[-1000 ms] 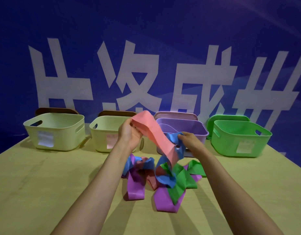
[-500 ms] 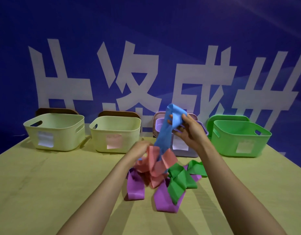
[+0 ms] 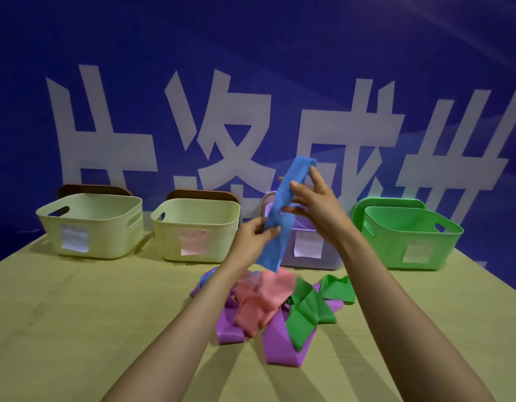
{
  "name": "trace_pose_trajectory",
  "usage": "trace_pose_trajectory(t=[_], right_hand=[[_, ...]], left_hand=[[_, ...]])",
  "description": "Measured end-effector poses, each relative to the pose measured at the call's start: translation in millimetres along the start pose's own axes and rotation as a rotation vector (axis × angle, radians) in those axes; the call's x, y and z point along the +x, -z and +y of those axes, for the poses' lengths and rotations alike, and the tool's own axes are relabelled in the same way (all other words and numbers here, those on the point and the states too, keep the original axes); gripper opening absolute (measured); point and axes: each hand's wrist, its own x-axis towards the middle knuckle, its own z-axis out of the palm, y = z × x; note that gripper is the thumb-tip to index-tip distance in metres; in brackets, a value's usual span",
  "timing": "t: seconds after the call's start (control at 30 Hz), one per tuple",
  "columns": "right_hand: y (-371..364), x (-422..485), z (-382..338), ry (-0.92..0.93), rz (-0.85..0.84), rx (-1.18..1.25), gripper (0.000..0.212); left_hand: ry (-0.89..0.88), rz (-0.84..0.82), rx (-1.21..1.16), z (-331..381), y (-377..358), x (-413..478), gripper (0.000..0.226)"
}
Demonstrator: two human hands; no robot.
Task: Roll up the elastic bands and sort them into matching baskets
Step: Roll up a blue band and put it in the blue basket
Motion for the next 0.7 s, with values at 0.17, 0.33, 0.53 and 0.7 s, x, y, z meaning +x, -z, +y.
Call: trace_pose_trajectory(t=[0.17,0.33,0.53,0.7], right_hand=[[7,-3,-7,-0.006,-0.012,-0.06,0.034],[7,-9,-11,-0.093,-0.076,0.245,0.04],[12,-9,-11,-0.184,-0.013,0.605,0.037],[9,-11,-5,-0.321,0.133,0.486,0.015]], left_hand=[[0.061,-0.158,-0.316,20,11,-3,0.027],[0.045,-0.238,-0.263,27,16,-8,0.025],[0.153,-0.213,-0.289,37,21,-13,0.012],[0.12,0.006,-0.474,46,29,-5,0.004]])
